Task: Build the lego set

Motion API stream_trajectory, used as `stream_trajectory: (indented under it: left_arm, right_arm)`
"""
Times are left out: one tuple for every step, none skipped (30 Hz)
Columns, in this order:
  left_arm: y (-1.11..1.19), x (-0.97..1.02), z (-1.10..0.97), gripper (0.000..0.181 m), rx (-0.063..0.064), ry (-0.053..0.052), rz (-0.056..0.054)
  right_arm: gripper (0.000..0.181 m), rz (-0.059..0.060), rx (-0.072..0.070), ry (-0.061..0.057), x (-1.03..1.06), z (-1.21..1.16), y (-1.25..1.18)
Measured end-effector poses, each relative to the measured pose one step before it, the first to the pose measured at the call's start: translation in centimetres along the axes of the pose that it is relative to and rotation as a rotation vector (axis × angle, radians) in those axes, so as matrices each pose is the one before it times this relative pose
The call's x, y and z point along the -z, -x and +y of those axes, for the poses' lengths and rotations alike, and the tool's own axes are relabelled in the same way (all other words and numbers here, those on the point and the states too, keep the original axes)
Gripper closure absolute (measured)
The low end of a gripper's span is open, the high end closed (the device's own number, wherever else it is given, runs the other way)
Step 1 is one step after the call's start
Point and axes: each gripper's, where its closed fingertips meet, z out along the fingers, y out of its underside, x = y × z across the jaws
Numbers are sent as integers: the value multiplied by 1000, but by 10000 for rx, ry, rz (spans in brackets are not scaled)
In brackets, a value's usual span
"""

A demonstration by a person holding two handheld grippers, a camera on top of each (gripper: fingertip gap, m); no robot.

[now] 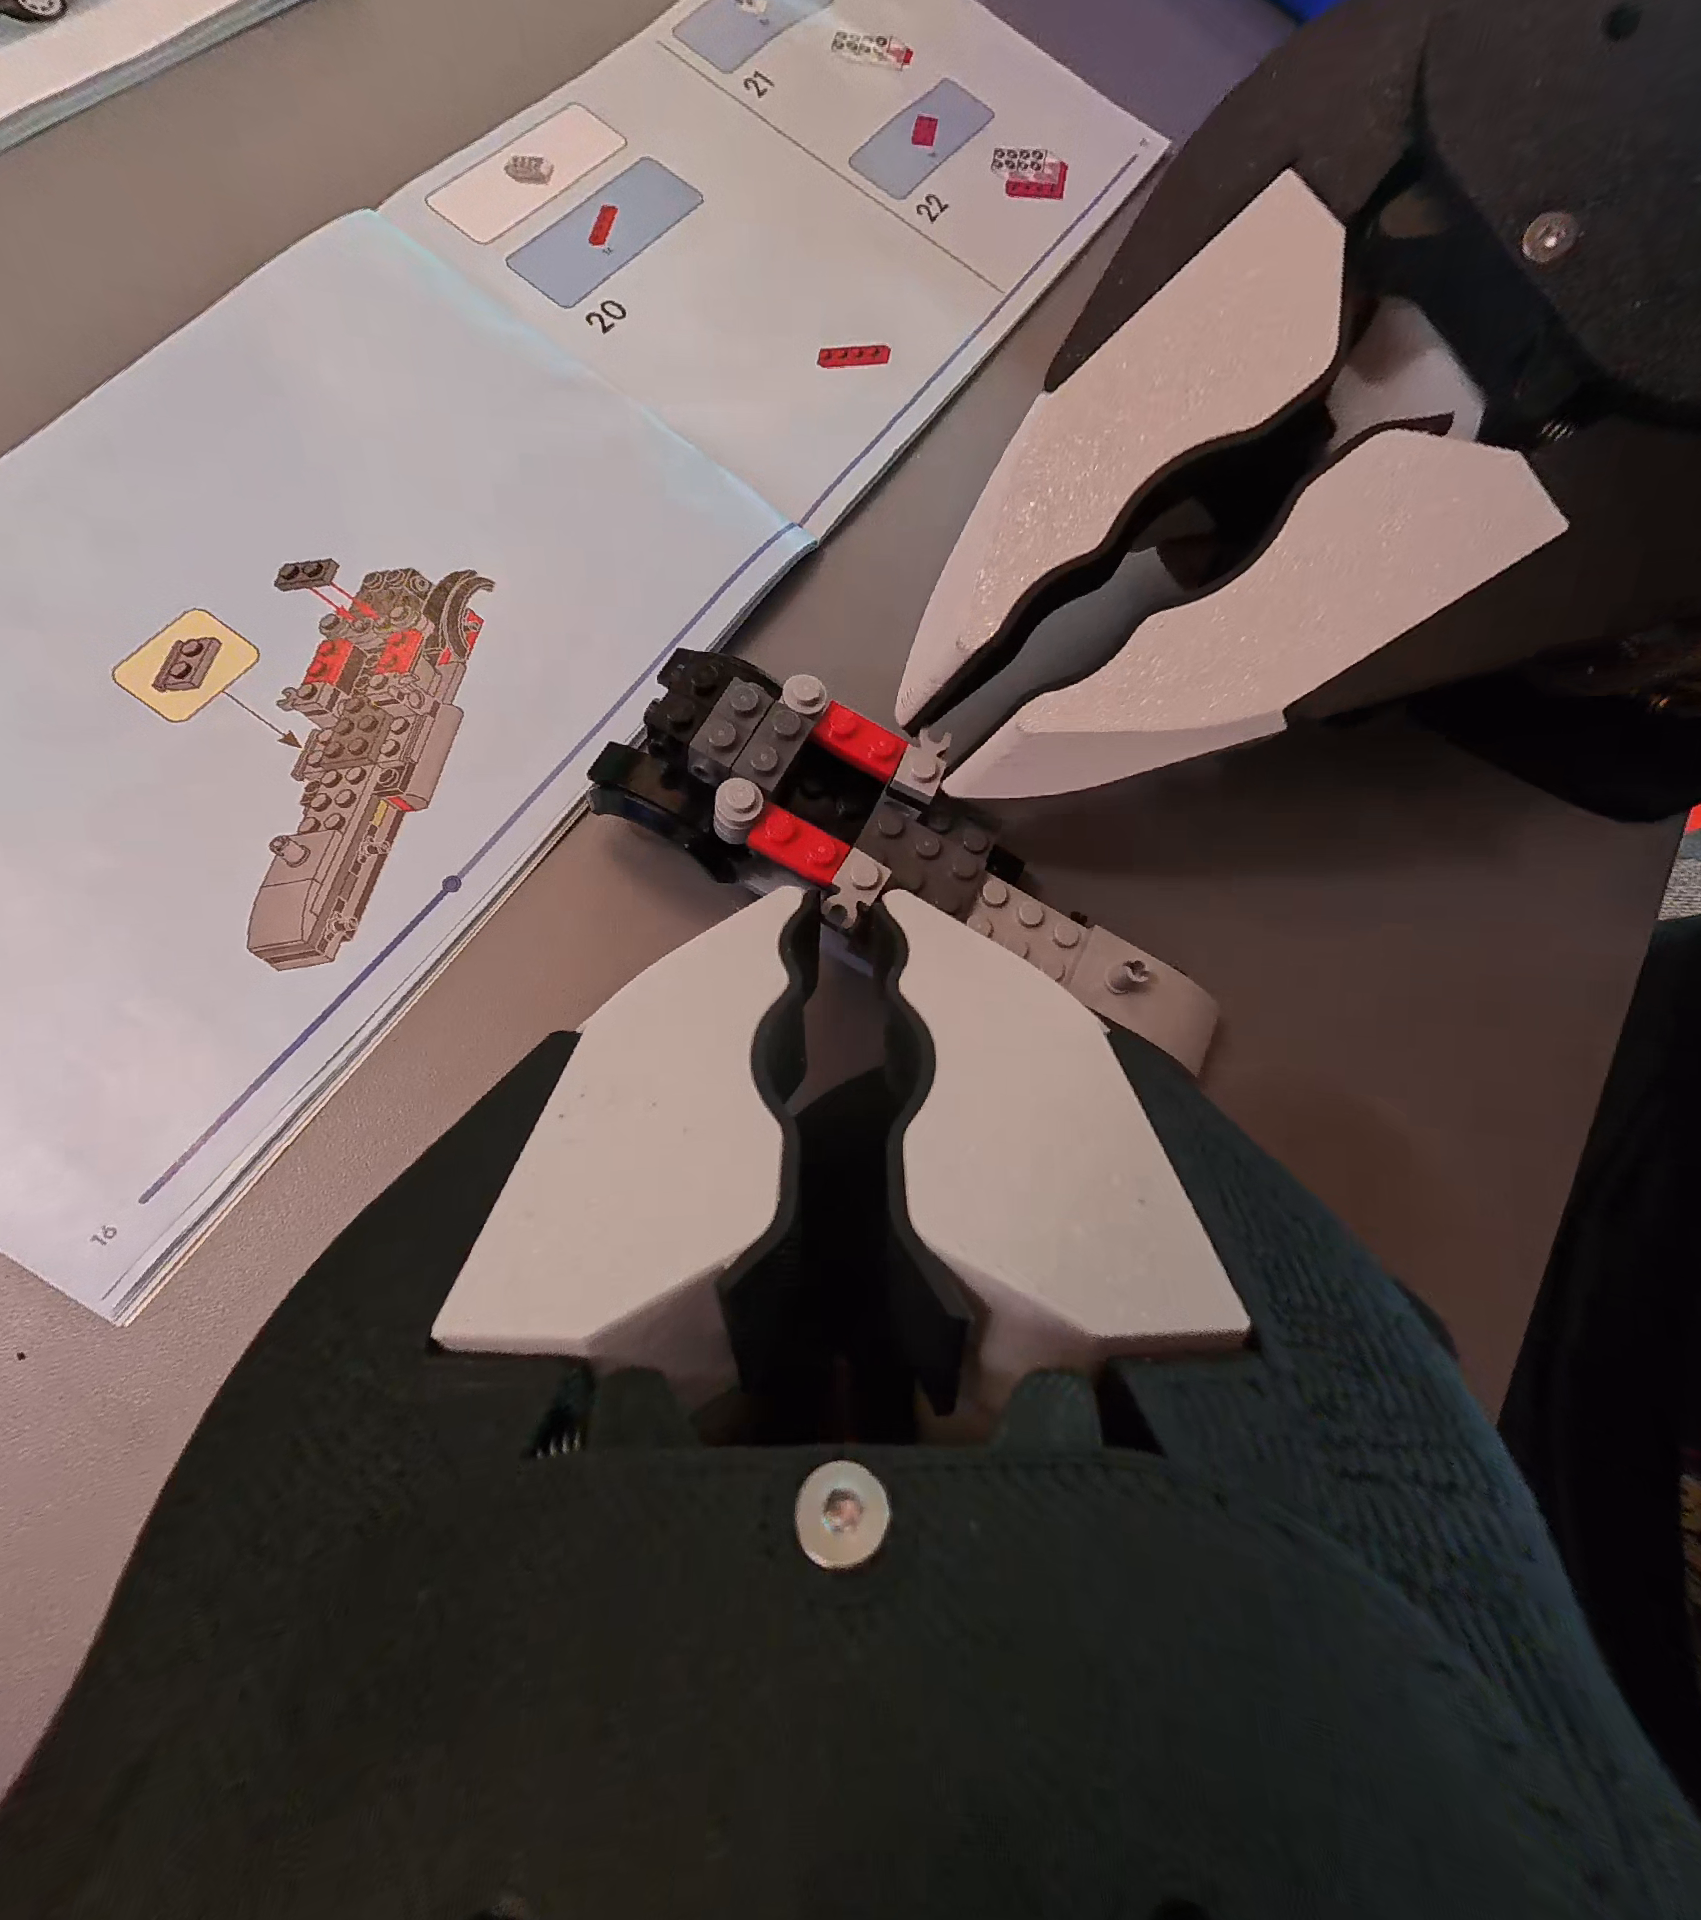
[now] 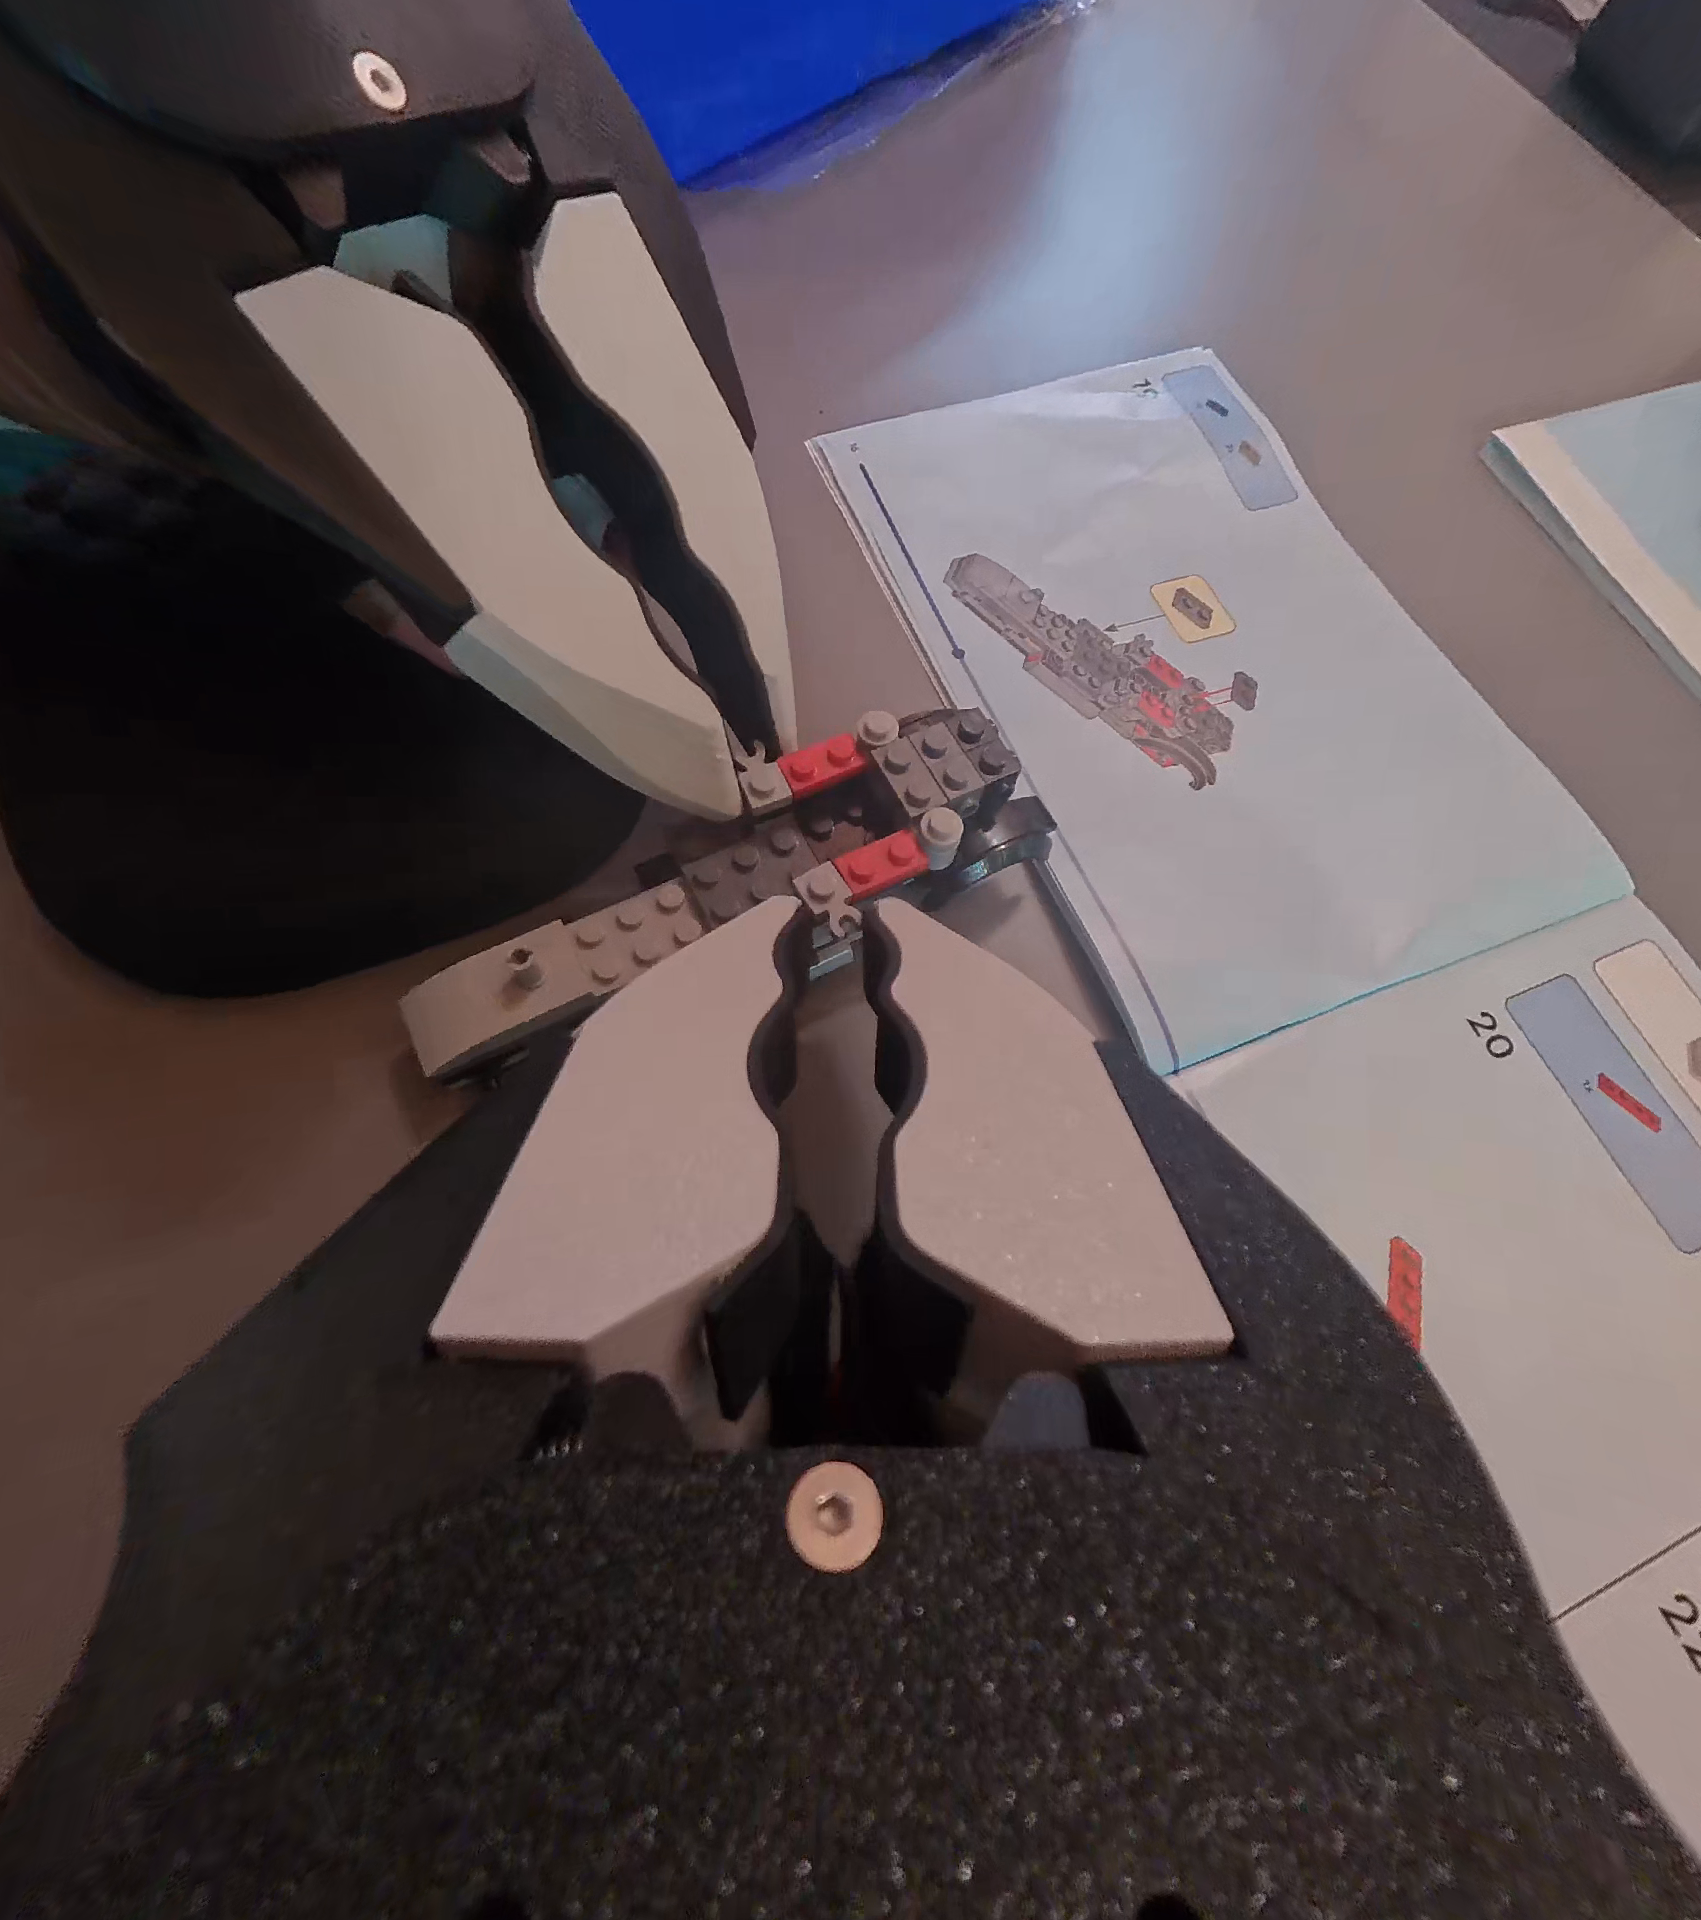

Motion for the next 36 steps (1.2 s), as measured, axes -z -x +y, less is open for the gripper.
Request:
stream_trajectory:
  left_arm:
    - [21, -13, -12, 172, 12, -7, -36]
    - [17, -3, -11, 172, 37, -10, -26]
    - [16, -4, -9, 172, 64, -11, -16]
    - [28, -5, -19, 172, 68, -16, -10]
    - [28, -15, -16, 172, 64, -23, -16]
    - [33, -3, -19, 172, 54, -24, -18]
    - [24, -4, -13, 172, 32, -23, -16]
    - [15, -3, -9, 172, 29, -24, -18]
    - [12, -2, -9, 172, 46, -20, -15]
    - [17, -4, -8, 172, 39, -14, -12]
    - [14, -3, -20, 172, 38, -12, -8]
    - [24, -9, -8, 172, 66, -11, -4]
    - [28, -7, -23, 172, 59, -17, -5]
    - [17, 2, -10, 172, 32, -21, -4]
    - [26, 3, -10, 172, 21, -16, 5]
    - [3, 10, 9, 172, 31, -8, 33]
    - [-29, 12, 3, 172, 59, 7, 81]
    - [-30, -7, 14, 172, 87, 18, 111]
    - [-24, -12, 18, 172, 89, 17, 107]
    - [-17, -17, 26, 172, 67, 15, 81]
    - [-11, -8, 16, 172, 28, 10, 42]
    - [-16, 1, 13, 172, -12, 5, 2]
    - [-13, -8, 11, 172, -38, 6, -25]
    - [-11, -4, 8, 172, -47, 9, -30]
    - [-10, -10, 15, 172, -42, 10, -32]
    - [-4, -15, 2, 172, -33, 5, -32]
    - [-3, 2, 12, 172, -26, 6, -26]
    - [11, -10, 11, 172, -22, 10, -24]
    - [1, -9, 12, 172, -17, 12, -19]
    - [-5, -18, 11, 172, -12, 10, -6]
    - [-4, -5, 5, 172, -13, 5, -3]
    - [-32, -2, 6, 172, -22, 12, 7]
    - [-47, -20, 28, 173, -26, 29, 24]
    - [-42, -16, 35, 173, -27, 35, 20]
    - [-26, -21, 24, 173, -24, 27, 6]
    - [-7, -5, -2, 173, -18, 11, -4]
  right_arm:
    - [171, 45, -120, 28, 3, 3, -10]
    - [172, 37, -109, 34, -8, 0, -20]
    - [172, 46, -126, 50, -13, 8, -23]
    - [171, 45, -118, 51, -7, 0, -26]
    - [171, 53, -132, 34, -22, 0, -23]
    - [171, 48, -148, 18, -7, -3, -22]
    - [171, 46, -122, 9, -14, -3, -16]
    - [172, 55, -80, 5, -19, 2, -16]
    - [172, 60, -88, 14, -15, -12, -29]
    - [172, 71, -45, 20, -8, -1, -13]
    - [172, 80, -38, 19, -9, -3, -19]
    - [172, 79, -42, 14, -18, -2, -15]
    - [172, 70, -32, 6, -7, 0, -19]
    - [172, 52, -40, -4, -18, -4, -10]
    - [172, 14, -4, -2, -8, 5, -6]
    - [172, -30, 139, 13, 4, 1, 9]
    - [171, -88, 168, 28, 14, 7, 33]
    - [168, -228, 298, 56, 21, 9, 148]
    - [164, -222, 431, 77, 45, 39, 103]
    - [162, -183, 539, 26, 25, 1, 52]
    - [162, -82, 554, 37, 24, 31, -57]
    - [163, -37, 512, 79, -9, 68, -127]
    - [163, -98, 449, 61, -30, 34, -16]
    - [163, -114, 335, 79, -37, 35, 31]
    - [163, -121, 273, 59, -33, 15, 56]
    - [163, 29, 220, 63, 11, 45, -183]
    - [165, 11, 173, 30, 43, 12, -169]
    - [166, -85, 142, -46, 58, -124, -51]
    - [167, -67, 106, -51, 71, -136, -71]
    - [168, -200, 144, 7, 27, -36, 104]
    - [168, -114, 139, 90, -20, 64, -21]
    - [168, -78, 178, 105, -34, 69, -85]
    - [168, -113, 207, 75, -29, 16, 4]
    - [168, -33, 161, 83, -19, 36, -86]
    - [168, -44, 148, 131, 18, 114, -66]
    - [169, -144, 147, 101, 35, 83, 64]
